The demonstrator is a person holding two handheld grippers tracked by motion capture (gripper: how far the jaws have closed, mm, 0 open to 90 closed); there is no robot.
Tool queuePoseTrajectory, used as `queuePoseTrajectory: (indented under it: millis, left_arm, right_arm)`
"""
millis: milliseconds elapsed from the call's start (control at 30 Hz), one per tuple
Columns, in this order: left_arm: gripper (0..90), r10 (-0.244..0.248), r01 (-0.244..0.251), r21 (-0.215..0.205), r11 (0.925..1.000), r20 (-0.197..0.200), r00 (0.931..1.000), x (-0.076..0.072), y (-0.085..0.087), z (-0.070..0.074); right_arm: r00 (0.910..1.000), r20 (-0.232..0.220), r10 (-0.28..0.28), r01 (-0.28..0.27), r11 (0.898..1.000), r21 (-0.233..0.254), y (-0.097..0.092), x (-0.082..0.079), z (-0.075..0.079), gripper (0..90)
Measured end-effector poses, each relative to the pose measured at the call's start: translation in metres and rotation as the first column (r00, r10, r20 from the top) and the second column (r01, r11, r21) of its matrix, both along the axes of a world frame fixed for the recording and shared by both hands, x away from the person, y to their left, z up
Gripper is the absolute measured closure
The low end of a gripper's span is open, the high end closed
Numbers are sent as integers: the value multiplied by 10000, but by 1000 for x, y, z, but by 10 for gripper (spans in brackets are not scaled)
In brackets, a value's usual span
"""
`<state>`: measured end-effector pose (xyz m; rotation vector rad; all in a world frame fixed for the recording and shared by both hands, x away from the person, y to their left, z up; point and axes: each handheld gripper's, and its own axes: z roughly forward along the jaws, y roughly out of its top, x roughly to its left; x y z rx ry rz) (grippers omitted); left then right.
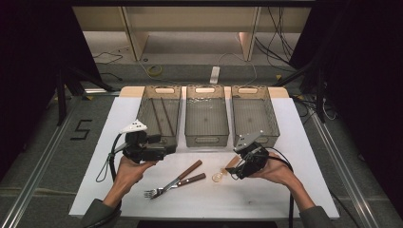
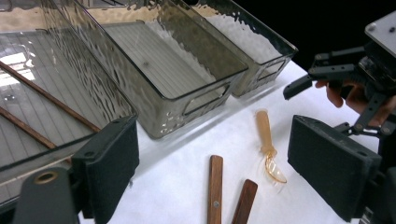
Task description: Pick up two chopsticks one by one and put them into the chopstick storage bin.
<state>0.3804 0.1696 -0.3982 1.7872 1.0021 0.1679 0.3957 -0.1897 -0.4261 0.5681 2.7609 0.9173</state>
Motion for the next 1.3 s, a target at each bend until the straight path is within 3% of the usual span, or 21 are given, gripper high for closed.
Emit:
queuePoseTrajectory:
  millis: [200, 500, 867, 1133, 1300]
  left_arm:
    - [160, -45, 45, 38, 10000, 195, 9998, -5, -3, -3]
    - [160, -35, 39, -69, 10000, 547, 9985, -11, -1, -2]
    - [160, -140, 138, 30, 9999, 628, 9979, -14, -4, -2]
    - [160, -68, 68, 10, 10000, 712, 9974, -21, -1, -4]
    - [160, -186, 168, 237, 9996, 797, 9966, -24, -1, -6]
  right_arm:
    - [9993, -148, 354, -361, 9984, -430, 8, 9, -5, 229]
    - [9990, -231, 396, -411, 9967, -697, 10, 17, -9, 230]
    - [9973, -211, 696, -716, 9904, -1183, 16, 21, -10, 230]
    - [9948, -322, 970, -1011, 9803, -1697, 22, 24, -14, 233]
    - [9930, -346, 1131, -1178, 9725, -2011, 27, 24, -15, 234]
